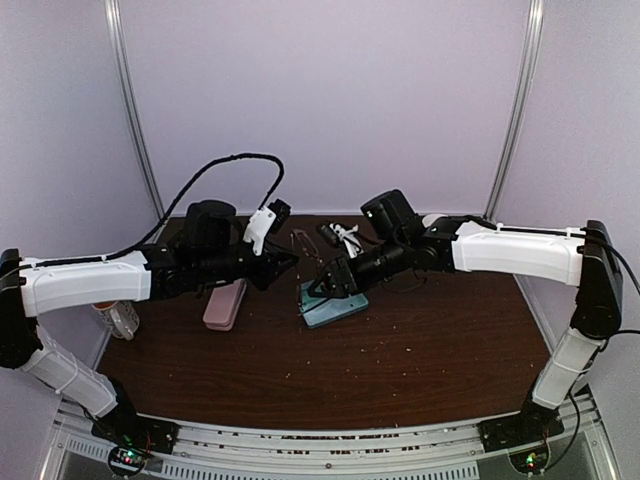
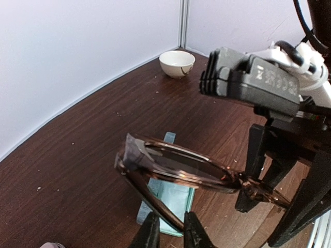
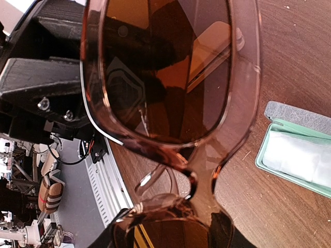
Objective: Organize the sunglasses
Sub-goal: Close the left temple of the sunglasses on the sunglasses, then close the right temple of the sunglasses on the sunglasses.
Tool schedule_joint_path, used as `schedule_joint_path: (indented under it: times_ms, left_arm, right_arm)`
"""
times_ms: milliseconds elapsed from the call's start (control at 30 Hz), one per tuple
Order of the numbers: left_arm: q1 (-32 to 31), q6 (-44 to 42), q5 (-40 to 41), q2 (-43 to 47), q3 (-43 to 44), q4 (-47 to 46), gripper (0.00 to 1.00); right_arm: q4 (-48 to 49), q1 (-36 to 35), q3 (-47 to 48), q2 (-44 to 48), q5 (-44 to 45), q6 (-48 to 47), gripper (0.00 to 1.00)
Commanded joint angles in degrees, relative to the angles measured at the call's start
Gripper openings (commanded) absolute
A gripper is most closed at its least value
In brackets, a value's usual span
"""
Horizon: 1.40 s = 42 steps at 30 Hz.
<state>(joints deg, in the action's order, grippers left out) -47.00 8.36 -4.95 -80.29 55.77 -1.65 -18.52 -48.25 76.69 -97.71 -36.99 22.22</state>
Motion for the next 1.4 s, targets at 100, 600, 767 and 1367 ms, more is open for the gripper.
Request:
schedule_joint_path:
  times_ms: [100, 600, 767, 1367]
  left_arm:
    - [-0.28, 4.58, -6.78, -0.55, 0.03, -8.46, 0.19]
    - [-0.28, 9.14, -20.78, -1.86, 0.17, -17.15, 0.19]
    - [-0.29, 10.27, -26.22, -1.87, -0.45, -19.83, 0.20]
    - [-0.37, 9.10, -32.76, 1.45, -2.31, -20.96, 0.28]
  right_arm:
    - [2.94, 0.00, -1.16, 3.04, 1.25, -0.87, 0.41]
    - [4.79, 0.09, -1.81, 5.16, 4.55, -1.63, 0.41]
    - [5.84, 0.52, -2.22, 6.38, 5.90, -1.87, 0.41]
    - [6.55, 5.19, -4.59, 12.33, 14.00, -2.69, 0.41]
